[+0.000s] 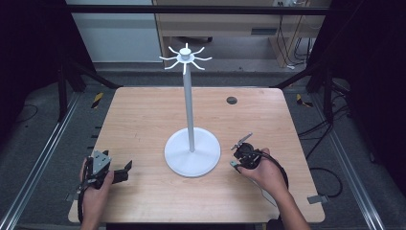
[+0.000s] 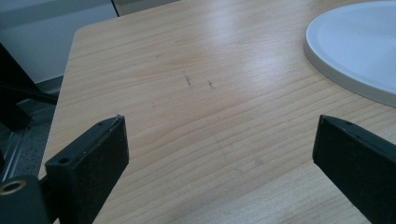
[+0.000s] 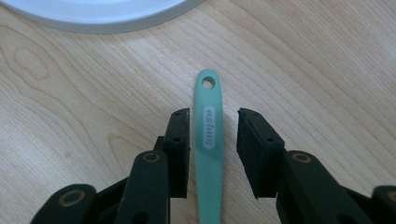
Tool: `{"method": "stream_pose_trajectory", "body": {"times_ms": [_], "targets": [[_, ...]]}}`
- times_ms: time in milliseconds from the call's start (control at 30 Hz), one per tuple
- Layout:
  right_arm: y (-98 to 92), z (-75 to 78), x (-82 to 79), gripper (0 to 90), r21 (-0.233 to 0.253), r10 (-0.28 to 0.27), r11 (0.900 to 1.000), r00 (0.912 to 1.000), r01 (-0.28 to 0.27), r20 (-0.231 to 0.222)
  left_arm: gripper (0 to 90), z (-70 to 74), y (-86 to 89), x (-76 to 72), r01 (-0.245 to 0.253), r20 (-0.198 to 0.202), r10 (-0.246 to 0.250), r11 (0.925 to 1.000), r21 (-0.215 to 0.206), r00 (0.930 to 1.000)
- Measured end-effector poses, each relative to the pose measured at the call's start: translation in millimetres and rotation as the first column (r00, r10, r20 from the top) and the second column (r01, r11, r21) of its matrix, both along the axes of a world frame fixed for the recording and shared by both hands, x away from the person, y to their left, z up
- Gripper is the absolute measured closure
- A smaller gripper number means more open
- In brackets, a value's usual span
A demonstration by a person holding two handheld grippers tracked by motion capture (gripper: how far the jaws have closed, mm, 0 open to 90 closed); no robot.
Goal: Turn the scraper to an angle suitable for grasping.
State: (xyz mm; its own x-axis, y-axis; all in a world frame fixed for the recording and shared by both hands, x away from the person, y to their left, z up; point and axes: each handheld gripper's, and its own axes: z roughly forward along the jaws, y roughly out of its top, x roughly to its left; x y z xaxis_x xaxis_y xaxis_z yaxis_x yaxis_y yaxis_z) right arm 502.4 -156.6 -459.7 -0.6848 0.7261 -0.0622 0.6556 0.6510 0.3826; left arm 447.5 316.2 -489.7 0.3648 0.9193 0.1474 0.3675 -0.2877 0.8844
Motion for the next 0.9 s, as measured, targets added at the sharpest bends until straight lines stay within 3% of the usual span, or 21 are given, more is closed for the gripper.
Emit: {"method": "stream_pose_trajectory", "body": {"times_ms": [367,900], "targets": [[4.1,-4.8,8.5,64.2,-0.044,-0.003,0.999,0.9989,0.001,-0.047,3.2,0.0,-1.0,0.1,0.006,-0.003,-0.006,1.0,0.008,1.0],[6.2,-7.8,10.5,68.2,-0.049,0.004,0.999,0.9976,-0.007,-0.069,3.3,0.2,-1.1,0.4,0.008,-0.001,-0.008,0.9999,0.011,1.0]]}}
